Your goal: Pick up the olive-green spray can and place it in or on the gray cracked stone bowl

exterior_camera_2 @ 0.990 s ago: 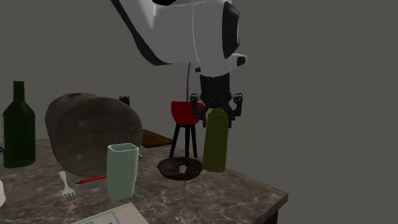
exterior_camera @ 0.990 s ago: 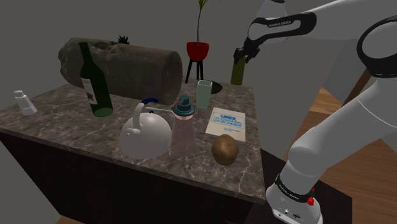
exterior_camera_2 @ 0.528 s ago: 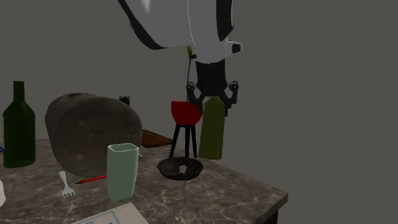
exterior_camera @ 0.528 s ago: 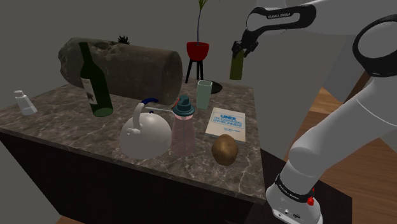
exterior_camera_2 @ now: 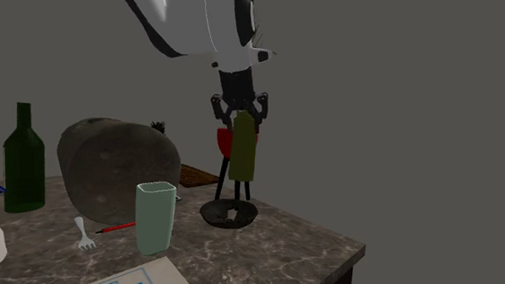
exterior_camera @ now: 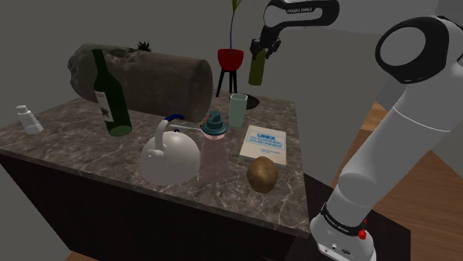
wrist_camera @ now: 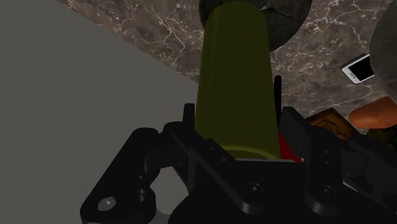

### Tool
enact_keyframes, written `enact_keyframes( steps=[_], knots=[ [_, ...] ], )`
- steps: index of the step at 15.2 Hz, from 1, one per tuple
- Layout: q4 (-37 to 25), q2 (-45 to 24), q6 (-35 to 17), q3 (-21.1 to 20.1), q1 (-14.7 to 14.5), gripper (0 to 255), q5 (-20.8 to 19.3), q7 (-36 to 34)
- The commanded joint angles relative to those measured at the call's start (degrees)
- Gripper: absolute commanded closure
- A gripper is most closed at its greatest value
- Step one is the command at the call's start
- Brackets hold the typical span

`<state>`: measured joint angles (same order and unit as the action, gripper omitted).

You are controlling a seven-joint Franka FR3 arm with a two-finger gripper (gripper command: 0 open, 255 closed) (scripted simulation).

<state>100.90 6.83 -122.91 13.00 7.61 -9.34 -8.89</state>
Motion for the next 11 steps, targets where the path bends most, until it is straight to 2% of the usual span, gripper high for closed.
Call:
enact_keyframes(
  steps=[1, 3, 11],
  knots=[
    [-4.61, -3.26, 1.56, -0.87, -0.71, 255, 0.12, -1.48],
    [-8.46, -5.92, 2.96, -1.49, -1.29, 255, 0.18, -2.57],
    [-1.09, -4.90, -3.33, -1.45, -1.24, 255, -0.68, -3.76]
  ],
)
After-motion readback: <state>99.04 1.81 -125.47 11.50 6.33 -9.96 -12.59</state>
